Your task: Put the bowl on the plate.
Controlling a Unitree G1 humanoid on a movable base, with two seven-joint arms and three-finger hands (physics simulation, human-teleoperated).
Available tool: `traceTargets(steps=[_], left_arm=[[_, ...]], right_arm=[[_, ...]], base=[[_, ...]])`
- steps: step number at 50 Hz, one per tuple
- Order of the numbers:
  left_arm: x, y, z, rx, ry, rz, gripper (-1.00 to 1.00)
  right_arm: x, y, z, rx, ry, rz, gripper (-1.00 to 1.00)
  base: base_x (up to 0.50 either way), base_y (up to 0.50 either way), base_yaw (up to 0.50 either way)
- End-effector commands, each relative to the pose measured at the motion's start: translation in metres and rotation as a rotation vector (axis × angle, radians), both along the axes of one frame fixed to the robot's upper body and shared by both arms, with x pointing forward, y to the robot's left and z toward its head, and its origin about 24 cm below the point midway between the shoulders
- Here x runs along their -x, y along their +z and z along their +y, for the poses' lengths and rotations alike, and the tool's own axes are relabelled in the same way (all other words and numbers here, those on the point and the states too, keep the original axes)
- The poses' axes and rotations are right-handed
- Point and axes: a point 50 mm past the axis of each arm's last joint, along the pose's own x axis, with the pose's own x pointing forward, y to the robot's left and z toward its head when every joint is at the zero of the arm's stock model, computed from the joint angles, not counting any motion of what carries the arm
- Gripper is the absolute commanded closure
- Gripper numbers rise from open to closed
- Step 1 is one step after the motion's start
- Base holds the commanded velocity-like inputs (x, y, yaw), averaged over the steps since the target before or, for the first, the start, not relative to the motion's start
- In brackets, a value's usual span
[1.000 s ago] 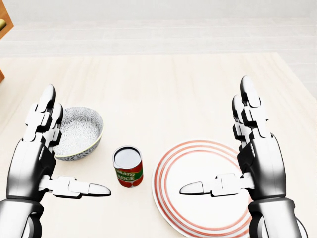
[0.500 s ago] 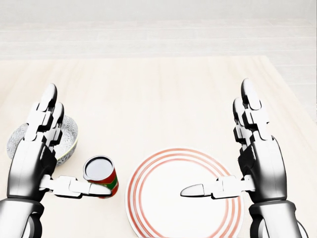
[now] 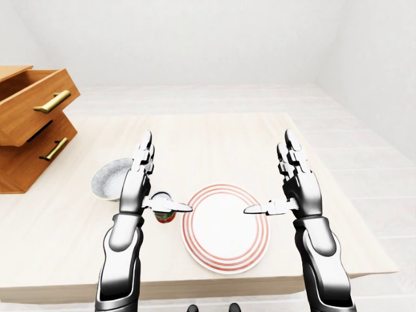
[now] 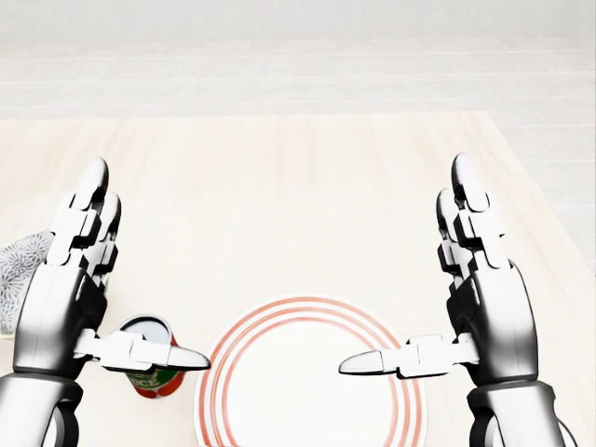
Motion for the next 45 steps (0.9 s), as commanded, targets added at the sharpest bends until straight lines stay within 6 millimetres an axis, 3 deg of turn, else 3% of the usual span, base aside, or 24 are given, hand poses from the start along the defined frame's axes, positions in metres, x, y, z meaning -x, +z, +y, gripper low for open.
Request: traceTargets(steps=[1,20,27,36,45], left_arm=[[-0.002,0.0,0.0,-0.003,0.0,0.002,-1.0],[-0.002,0.007,0.007,-0.049,0.012,-0.024,-1.0],[-0.003,0.004,0.01,-0.209,0.038,0.004,-1.0],[-0.002,0.022,0.027,-0.451,0.094,-0.026,-1.0],[0.0,0.026,0.044,-0.596,0.137,0.017,-1.0]], right_arm=[[0.0,0.002,0.0,0.004,0.002,-0.01,-1.0],[0.001,0.004,0.001,-0.004,0.003,-0.02,-1.0],[0.001,0.002,-0.001,-0.005,-0.01,-0.007,-1.0],[0.002,-0.002,-0.004,-0.006,-0.022,0.007,-1.0],[0.007,-0.003,-0.008,-0.008,-0.041,0.014,-1.0]], base=[[0.12,-0.07,0.0],[0.08,-0.03,0.0],[0.0,0.0,0.0],[0.0,0.0,0.0],[0.0,0.0,0.0]])
